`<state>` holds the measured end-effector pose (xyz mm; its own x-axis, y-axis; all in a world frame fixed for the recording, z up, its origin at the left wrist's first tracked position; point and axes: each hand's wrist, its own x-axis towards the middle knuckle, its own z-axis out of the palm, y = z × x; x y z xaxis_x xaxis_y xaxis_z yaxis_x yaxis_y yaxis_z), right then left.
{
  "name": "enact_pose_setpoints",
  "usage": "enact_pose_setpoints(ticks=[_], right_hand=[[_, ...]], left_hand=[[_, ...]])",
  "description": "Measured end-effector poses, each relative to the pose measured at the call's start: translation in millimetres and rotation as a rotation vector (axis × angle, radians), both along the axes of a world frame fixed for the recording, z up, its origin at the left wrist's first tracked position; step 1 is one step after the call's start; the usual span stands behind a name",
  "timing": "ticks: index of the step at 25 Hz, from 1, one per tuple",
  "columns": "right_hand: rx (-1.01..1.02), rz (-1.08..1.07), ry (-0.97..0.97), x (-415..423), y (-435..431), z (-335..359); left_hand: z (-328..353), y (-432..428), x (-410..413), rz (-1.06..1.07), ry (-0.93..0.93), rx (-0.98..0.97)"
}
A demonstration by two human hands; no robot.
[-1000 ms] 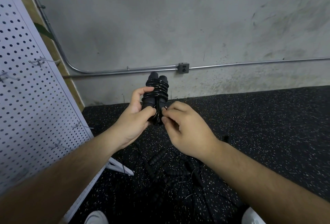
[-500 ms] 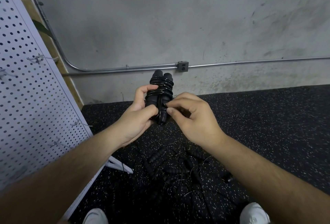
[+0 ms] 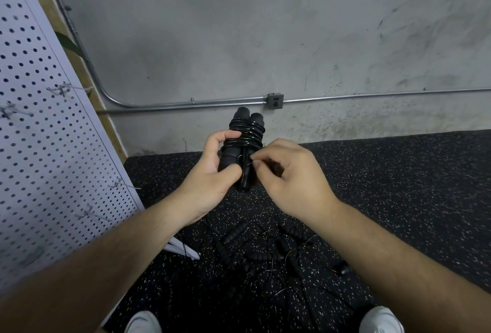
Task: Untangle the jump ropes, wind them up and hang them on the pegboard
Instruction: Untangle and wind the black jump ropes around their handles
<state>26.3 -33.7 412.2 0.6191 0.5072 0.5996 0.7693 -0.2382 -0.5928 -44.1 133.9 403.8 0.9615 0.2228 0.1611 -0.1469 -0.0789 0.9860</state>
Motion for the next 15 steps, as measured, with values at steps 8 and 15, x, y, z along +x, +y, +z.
enact_pose_setpoints(ticks=[8,15], right_hand=[[0.183,0.049,0.282,-2.0,-4.7,-8.4],[0.206,-0.031,0.072,-10.3,7.3,-24.3]], left_hand=[[4.6,-9.1,-1.3,0.074,-0.002,0.264],[-1.4,-5.2,-1.1,0.004,0.1,0.273]])
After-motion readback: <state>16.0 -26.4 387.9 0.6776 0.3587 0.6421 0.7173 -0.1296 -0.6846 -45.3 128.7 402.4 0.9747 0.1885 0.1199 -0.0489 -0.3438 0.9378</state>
